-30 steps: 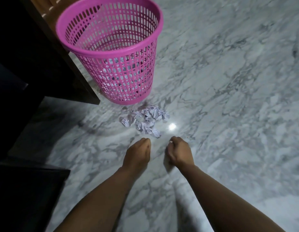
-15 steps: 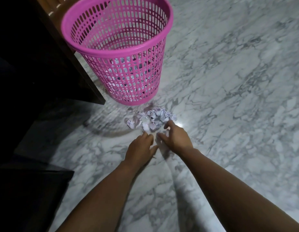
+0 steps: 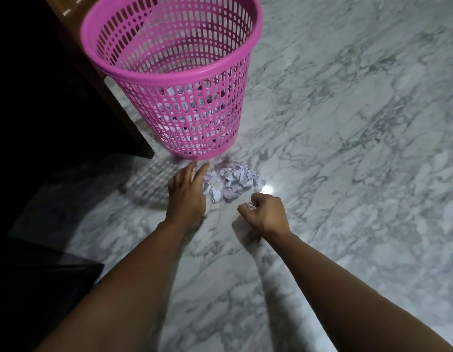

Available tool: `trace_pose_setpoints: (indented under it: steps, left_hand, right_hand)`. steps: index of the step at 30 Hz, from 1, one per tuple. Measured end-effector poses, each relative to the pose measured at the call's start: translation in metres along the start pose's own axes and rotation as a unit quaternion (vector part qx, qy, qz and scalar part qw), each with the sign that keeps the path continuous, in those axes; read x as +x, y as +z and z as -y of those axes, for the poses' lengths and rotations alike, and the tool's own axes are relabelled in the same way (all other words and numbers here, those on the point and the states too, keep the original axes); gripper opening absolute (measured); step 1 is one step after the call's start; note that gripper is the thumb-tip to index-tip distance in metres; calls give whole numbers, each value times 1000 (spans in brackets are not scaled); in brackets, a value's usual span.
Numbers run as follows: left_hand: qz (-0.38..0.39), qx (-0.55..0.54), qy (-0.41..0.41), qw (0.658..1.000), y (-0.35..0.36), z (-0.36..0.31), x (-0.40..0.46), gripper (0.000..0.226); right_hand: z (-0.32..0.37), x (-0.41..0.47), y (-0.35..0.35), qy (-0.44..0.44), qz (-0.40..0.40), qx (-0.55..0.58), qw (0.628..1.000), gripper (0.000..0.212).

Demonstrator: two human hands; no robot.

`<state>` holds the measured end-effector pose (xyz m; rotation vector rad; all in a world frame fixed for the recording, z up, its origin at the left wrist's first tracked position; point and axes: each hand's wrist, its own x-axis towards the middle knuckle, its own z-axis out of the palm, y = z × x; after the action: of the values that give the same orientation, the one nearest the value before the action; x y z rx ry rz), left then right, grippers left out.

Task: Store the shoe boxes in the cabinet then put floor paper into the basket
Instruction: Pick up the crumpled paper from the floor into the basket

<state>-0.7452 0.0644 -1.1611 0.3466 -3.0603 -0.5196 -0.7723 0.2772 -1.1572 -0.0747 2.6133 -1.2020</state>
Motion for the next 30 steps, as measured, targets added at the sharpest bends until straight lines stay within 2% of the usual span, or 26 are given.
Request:
trace_pose_setpoints:
  steps: [2, 3, 4, 6, 10, 16, 18, 21, 22, 23, 26, 30]
  left_hand:
    - [74, 39, 47, 995, 9, 4, -7, 93]
    - [79, 61, 75, 992, 14, 6, -12, 91]
    - [69, 77, 93, 990, 19, 6, -17, 85]
    - [37, 82, 101, 991, 26, 6, -26, 73]
    - [-9, 58, 92, 994, 36, -1, -42, 60]
    - [13, -10, 71, 997, 30, -14, -61, 22]
    - [46, -29, 48, 997, 23, -19, -64, 25]
    - [85, -127, -41, 987, 6, -31, -66, 54]
    - [87, -150, -47, 984, 4, -33, -68, 58]
    - [77, -167, -26, 983, 2, -36, -69, 56]
    - [41, -225, 29, 973, -9, -47, -68, 29]
    - [-64, -286, 38, 955, -66, -76, -37, 19]
  right_hand:
    - [7, 6, -2, -25, 8, -4, 1000, 36]
    - [12, 9, -3, -45, 18, -8, 999, 31]
    - [17, 13, -3, -64, 32, -18, 997, 29]
    - [22, 23, 3, -81, 69, -78, 991, 40]
    - [19, 34, 18, -58, 142, -234, 960, 42]
    - [5, 14, 21, -73, 139, -252, 955, 31]
    - [-2, 5, 18, -64, 138, -240, 959, 31]
    - [-12, -11, 9, -50, 151, -237, 959, 35]
    - [-15, -17, 7, -43, 147, -231, 961, 37]
    - [-16, -22, 4, -32, 136, -216, 966, 37]
    - [1, -27, -10, -14, 68, -108, 992, 41]
    - [68, -11, -55, -113, -46, 28, 992, 34]
